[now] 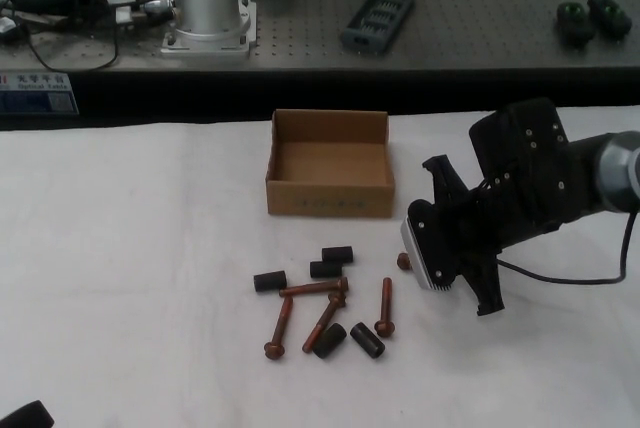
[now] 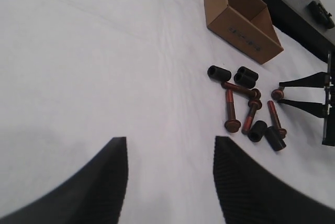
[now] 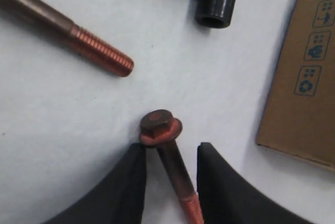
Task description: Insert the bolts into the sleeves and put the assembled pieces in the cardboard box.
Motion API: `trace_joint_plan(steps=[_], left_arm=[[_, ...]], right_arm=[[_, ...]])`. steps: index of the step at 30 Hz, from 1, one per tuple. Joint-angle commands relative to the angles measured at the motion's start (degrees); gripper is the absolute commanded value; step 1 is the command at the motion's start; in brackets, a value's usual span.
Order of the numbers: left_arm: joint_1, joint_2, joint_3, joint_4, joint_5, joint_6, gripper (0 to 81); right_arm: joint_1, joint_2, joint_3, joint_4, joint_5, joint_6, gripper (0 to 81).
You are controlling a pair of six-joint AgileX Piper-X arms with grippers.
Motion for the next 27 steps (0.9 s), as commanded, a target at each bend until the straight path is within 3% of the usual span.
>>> trace_joint_plan(steps=[1, 5, 10, 19, 27], left_arm=[[0.13, 0.00, -0.64, -1.17, -0.63, -0.58, 37.5], [0.13, 0.00, -0.64, -1.17, -1.79, -0.58, 37.5], [0.13, 0.00, -0.64, -1.17, -1.86, -0.58, 37.5], [0.13, 0.00, -0.64, -1.17, -1.86, -0.58, 37.5], [0.13, 0.00, -0.64, -1.17, -1.86, -0.58, 37.5]], right_arm=[[-0.03, 1.50, 0.09, 2.20, 1.97, -0.51, 26.5], [-0.03, 1.50, 0.09, 7.68, 3.99, -3.50, 18.6], [-0.03, 1.50, 0.09, 9.86, 9.16, -4.15, 1.0], [-0.03, 1.50, 0.09, 9.76, 14.62, -4.15, 1.9], [0.67, -0.33, 0.09, 9.76, 14.80, -2.28, 1.9]])
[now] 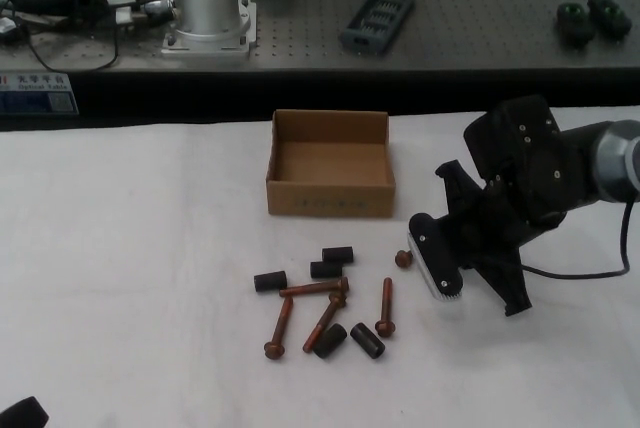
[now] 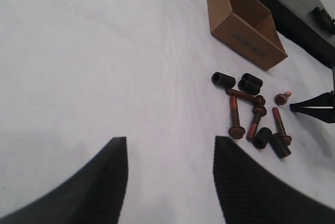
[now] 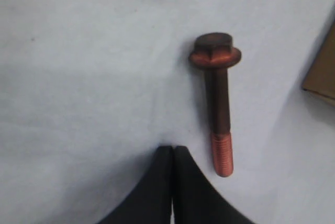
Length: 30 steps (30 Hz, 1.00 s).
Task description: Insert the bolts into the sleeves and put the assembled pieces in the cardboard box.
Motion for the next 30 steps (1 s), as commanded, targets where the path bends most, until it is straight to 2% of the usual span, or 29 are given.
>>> trace_joint_plan(steps=[1, 9, 11, 14, 15, 23, 30], left_arm=[[0.13, 0.00, -0.64, -0.56, -0.32, -0.58, 37.5], [0.13, 0.00, -0.64, -0.56, -0.32, -0.58, 37.5], [0.13, 0.00, -0.64, -0.42, -0.31, -0.58, 37.5], [0.13, 0.00, -0.64, -0.42, -0.31, -0.58, 37.5], [0.13, 0.00, -0.64, -0.42, -0.31, -0.58, 37.5], [0.13, 0.00, -0.64, -0.42, -0.31, -0.58, 37.5], [0.13, 0.00, -0.64, -0.42, -0.31, -0.58, 37.5]], right_arm=[[0.08, 0.02, 0.94, 3.55, 0.92, 0.73, 1.9], [0.49, -0.98, 0.94, 3.55, 0.78, 0.71, 1.6], [0.62, -1.72, 0.94, 3.90, 0.88, 0.71, 9.2], [0.62, -3.33, 0.94, 5.00, 0.88, 0.99, 27.6], [0.62, -3.95, 0.94, 5.76, 0.88, 0.97, 31.2], [0.62, -7.34, 0.63, 9.50, -3.40, 0.97, 27.1], [0.62, -6.69, 0.58, 0.95, -6.00, -0.60, 27.1]])
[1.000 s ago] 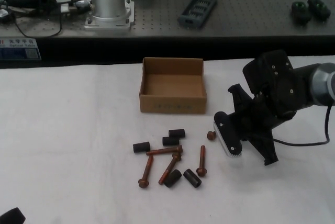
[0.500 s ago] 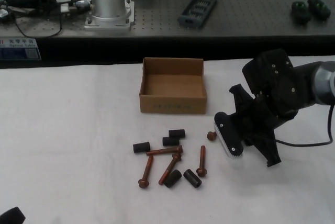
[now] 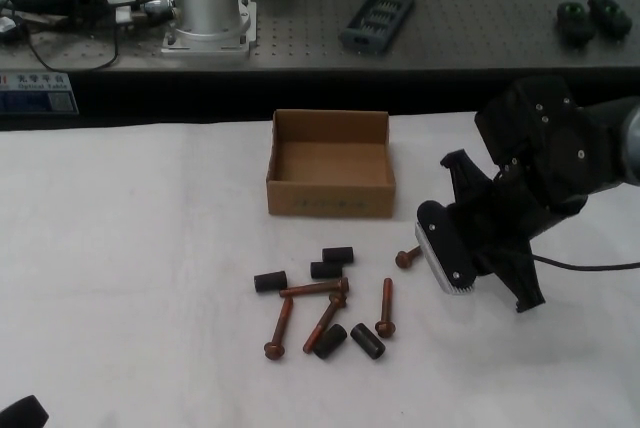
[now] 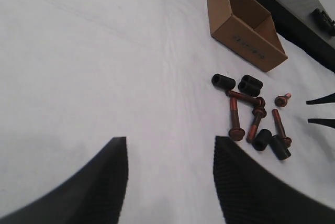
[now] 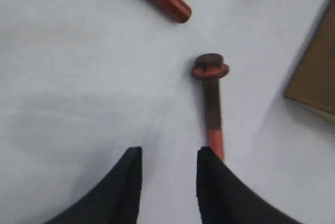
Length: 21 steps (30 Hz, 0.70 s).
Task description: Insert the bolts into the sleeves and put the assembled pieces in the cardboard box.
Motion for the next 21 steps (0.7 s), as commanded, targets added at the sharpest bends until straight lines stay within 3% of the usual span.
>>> trace_joint_plan(steps=[1, 21], left_arm=[[0.13, 0.00, -0.64, -0.26, -0.31, -0.58, 37.5], [0.13, 0.00, -0.64, -0.28, -0.85, -0.58, 37.5]], right_arm=[[0.12, -0.14, -0.40, -5.46, -3.49, -1.08, 27.1], [0.78, 6.33, -4.93, -6.20, -6.26, -1.46, 26.6]])
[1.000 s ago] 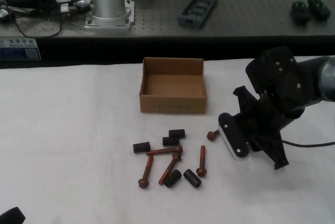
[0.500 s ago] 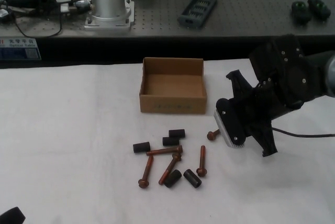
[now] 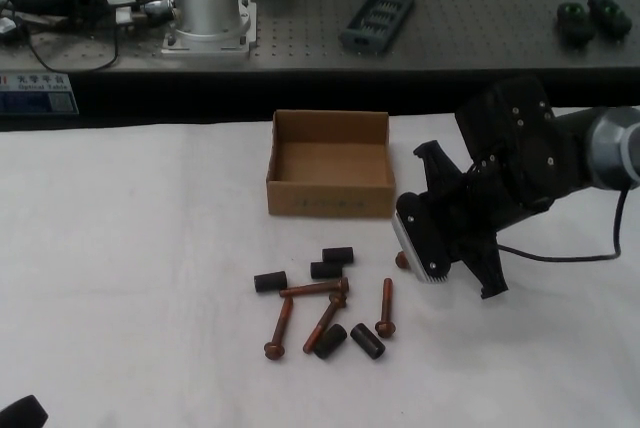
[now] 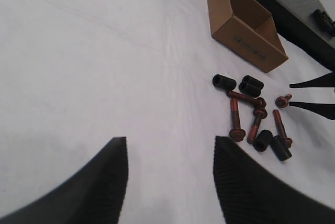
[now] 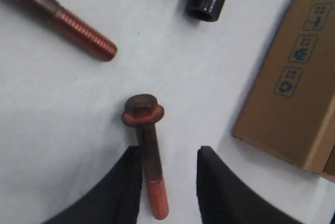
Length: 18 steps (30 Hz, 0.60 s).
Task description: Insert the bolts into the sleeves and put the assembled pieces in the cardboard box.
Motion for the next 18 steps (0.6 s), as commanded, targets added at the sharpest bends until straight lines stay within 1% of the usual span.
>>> trace_joint_plan(steps=[1, 5, 10, 18], left_arm=[[0.13, 0.00, -0.64, -0.28, -0.70, -0.58, 37.5], [0.13, 0.00, -0.64, -0.28, -0.70, -0.58, 37.5], [0.13, 0.00, -0.64, -0.28, -0.70, -0.58, 37.5], [0.13, 0.00, -0.64, -0.28, -0.70, -0.58, 37.5]], right_arm=[[0.11, 0.73, -2.35, 1.88, -0.97, -0.24, 25.6], [0.11, 0.73, -2.35, 3.33, -0.97, -0.24, 21.4], [0.11, 0.73, -2.35, 6.46, -0.97, -0.24, 21.4], [0.11, 0.73, -2.35, 6.33, -1.12, -0.24, 21.4]])
